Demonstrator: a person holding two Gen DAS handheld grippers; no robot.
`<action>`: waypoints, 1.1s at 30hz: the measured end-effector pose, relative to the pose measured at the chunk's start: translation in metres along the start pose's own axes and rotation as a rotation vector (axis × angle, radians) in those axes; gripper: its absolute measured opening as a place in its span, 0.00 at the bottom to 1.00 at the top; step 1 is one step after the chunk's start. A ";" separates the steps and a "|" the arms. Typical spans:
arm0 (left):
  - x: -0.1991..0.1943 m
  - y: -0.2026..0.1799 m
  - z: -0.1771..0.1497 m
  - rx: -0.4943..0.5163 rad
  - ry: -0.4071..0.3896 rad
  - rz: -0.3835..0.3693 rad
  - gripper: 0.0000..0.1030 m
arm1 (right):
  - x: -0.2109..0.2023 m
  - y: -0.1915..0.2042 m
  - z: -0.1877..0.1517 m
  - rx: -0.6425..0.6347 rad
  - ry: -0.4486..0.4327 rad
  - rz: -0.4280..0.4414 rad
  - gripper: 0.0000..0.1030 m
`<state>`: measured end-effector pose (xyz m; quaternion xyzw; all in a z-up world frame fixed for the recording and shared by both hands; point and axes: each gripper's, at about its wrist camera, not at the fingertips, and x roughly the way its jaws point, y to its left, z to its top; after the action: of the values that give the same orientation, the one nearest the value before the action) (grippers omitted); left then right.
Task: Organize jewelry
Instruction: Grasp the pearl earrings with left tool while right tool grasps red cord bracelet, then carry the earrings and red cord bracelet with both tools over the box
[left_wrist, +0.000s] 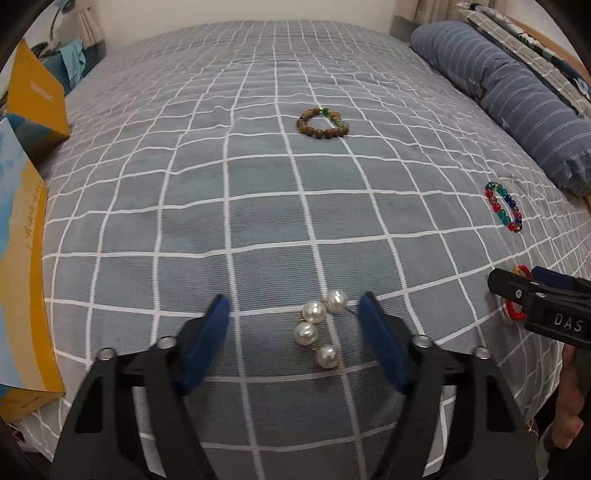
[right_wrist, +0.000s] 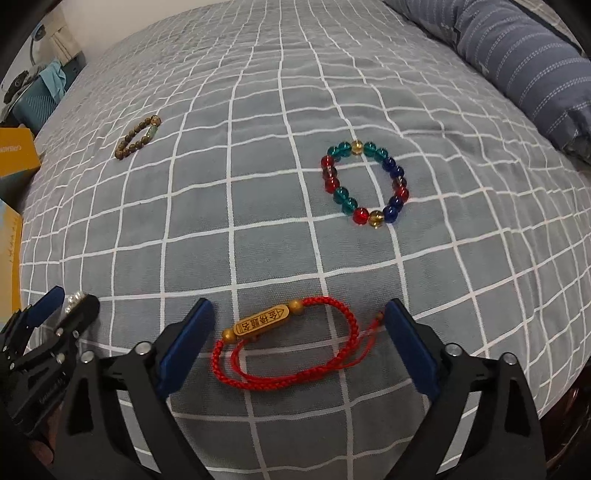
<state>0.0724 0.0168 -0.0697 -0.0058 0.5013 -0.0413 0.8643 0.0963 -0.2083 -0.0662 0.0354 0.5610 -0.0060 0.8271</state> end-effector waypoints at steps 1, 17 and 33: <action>-0.001 0.001 0.000 0.001 0.002 0.002 0.56 | 0.001 0.001 0.000 -0.003 0.001 -0.004 0.85; -0.010 0.010 -0.001 -0.030 0.004 -0.029 0.10 | -0.008 -0.008 -0.002 0.061 -0.006 0.024 0.21; -0.027 0.014 -0.001 -0.039 -0.043 -0.021 0.10 | -0.029 -0.008 -0.004 0.079 -0.104 0.050 0.17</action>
<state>0.0589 0.0327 -0.0478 -0.0287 0.4834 -0.0407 0.8740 0.0810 -0.2173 -0.0411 0.0816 0.5156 -0.0092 0.8529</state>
